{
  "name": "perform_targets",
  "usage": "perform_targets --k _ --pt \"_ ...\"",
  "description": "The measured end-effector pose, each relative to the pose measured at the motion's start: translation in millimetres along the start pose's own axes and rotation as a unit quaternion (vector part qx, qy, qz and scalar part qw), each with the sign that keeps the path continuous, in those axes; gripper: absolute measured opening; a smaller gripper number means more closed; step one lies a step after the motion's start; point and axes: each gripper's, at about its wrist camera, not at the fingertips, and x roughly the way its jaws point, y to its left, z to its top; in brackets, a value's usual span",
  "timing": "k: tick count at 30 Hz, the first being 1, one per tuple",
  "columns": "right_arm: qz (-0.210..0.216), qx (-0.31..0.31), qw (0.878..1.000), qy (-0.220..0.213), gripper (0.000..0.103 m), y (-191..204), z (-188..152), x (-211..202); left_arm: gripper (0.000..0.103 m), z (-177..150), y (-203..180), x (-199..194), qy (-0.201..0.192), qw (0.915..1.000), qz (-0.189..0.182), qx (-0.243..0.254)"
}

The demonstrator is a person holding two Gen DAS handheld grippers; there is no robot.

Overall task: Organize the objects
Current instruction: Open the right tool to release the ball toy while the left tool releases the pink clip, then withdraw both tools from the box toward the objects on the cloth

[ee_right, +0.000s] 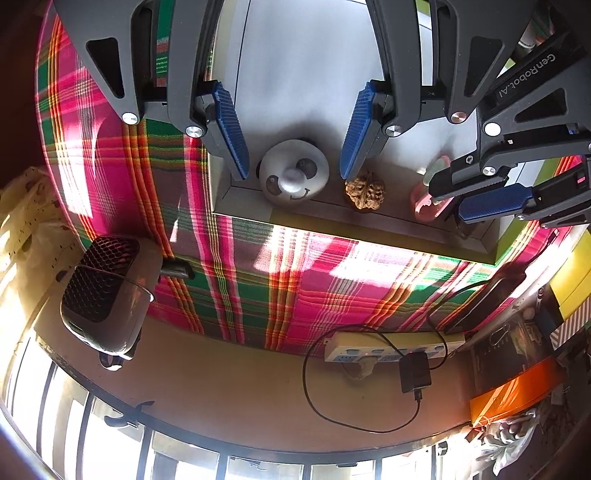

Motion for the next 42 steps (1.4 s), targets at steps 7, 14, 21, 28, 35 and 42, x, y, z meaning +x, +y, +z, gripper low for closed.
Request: perform_targets --k 7,14,21,28,35,42 --pt "0.004 0.013 1.000 -0.019 0.053 0 -5 -20 0.029 -7 0 -23 -0.021 0.9998 0.003 -0.001" --pt "0.007 0.020 0.999 -0.032 0.053 3 -16 -39 0.029 -24 -2 -45 -0.035 0.9993 0.011 -0.004" --pt "0.017 0.026 0.998 -0.054 0.053 10 -29 -63 0.029 -44 -4 -69 -0.051 0.9985 0.015 -0.007" --pt "0.025 0.030 0.997 -0.066 0.053 14 -46 -82 0.029 -62 -3 -88 -0.067 0.9974 0.024 -0.014" --pt "0.038 0.029 0.996 -0.078 0.053 18 -63 -98 0.029 -83 -3 -97 -0.065 0.9973 0.025 -0.022" --pt "0.042 0.023 0.996 -0.079 0.053 20 -79 -104 0.029 -107 10 -104 -0.060 0.9972 0.009 -0.043"
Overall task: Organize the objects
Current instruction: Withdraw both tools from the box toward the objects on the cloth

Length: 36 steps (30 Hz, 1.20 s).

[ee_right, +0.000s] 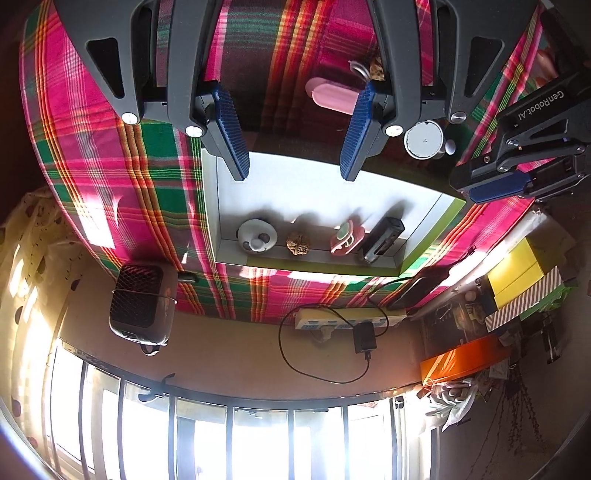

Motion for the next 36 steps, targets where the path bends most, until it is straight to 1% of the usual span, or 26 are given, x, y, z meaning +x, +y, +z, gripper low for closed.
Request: perform_targets --k 4,9,13,16,19,26,28,33,36 --pt "0.005 0.006 1.000 -0.002 0.053 -3 -9 -5 0.029 -13 8 -2 0.010 0.9999 -0.003 -0.010" --pt "0.014 0.009 1.000 0.002 0.053 -5 -17 -8 0.029 -26 10 -1 0.022 0.9988 -0.038 -0.019" --pt "0.019 0.010 1.000 0.006 0.053 -5 -25 -10 0.030 -33 5 0 0.031 0.9980 -0.053 -0.018" --pt "0.022 0.014 1.000 0.007 0.053 -7 -29 -12 0.032 -37 0 -1 0.033 0.9971 -0.067 -0.012" --pt "0.024 0.017 1.000 0.008 0.053 -9 -32 -14 0.035 -39 -5 -2 0.030 0.9973 -0.067 -0.004" --pt "0.024 0.020 0.999 0.009 0.053 -12 -38 -18 0.035 -40 -14 -2 0.031 0.9965 -0.078 0.004" --pt "0.023 0.023 0.999 0.010 0.053 -14 -40 -18 0.035 -42 -15 0 0.037 0.9959 -0.082 0.006" --pt "0.025 0.023 0.999 0.011 0.053 -15 -41 -19 0.035 -45 -18 6 0.049 0.9959 -0.076 0.011" --pt "0.025 0.020 0.999 0.012 0.053 -13 -42 -19 0.035 -45 -15 10 0.054 0.9959 -0.073 0.004"
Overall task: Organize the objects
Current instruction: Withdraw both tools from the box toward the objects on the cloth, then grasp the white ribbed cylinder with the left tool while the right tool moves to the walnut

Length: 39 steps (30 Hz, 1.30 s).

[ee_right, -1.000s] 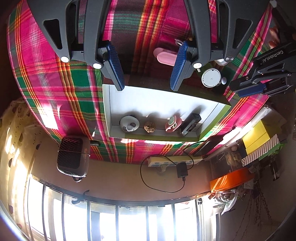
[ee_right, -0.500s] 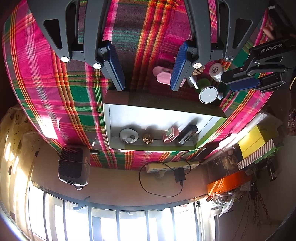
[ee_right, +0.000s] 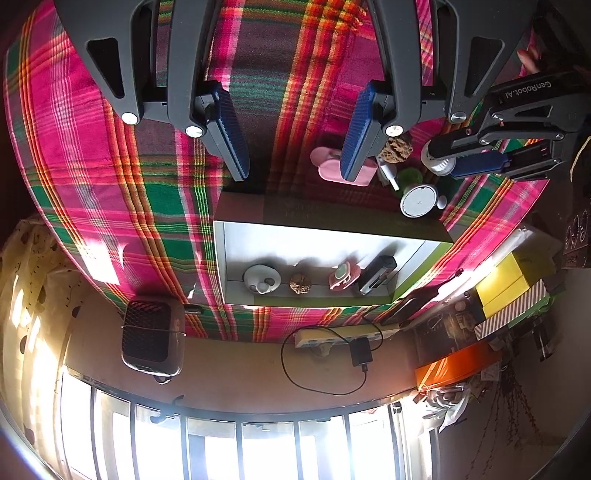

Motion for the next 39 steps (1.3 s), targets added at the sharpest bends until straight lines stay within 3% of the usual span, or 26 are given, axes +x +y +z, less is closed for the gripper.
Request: perform_targets --k 13,19,29,39 --pt "0.028 -0.033 0.999 0.010 0.053 24 -5 1 0.035 1 7 6 0.001 1.0000 0.008 -0.004" --pt "0.036 -0.052 0.998 0.018 0.053 39 -8 4 0.024 1 17 4 -0.003 0.9997 0.023 -0.011" --pt "0.064 -0.071 0.994 0.047 0.053 59 -14 13 0.024 -2 32 0 -0.007 0.9991 0.031 -0.029" --pt "0.136 -0.046 0.988 0.063 0.053 64 -15 15 0.024 -3 39 -2 -0.010 0.9989 0.029 -0.035"
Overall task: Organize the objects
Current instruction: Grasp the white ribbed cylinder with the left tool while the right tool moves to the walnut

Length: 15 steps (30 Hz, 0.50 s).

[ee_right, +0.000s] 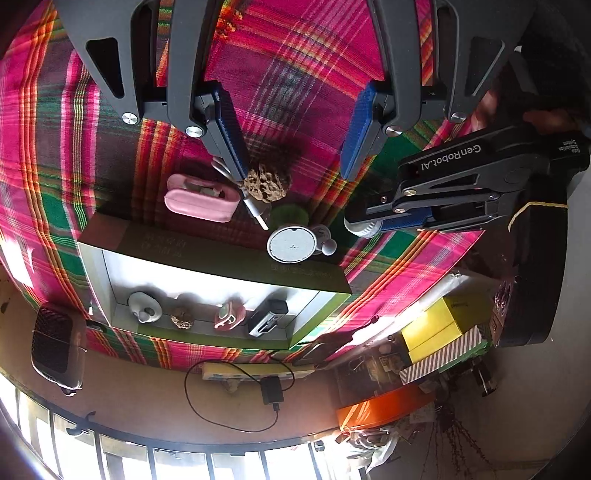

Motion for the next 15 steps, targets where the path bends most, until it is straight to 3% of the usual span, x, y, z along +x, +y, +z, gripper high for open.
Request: perform_targets --k 15 --pt "-0.027 0.000 0.999 0.021 0.053 -2 8 22 0.024 0 1 0 0.000 1.0000 -0.002 0.000"
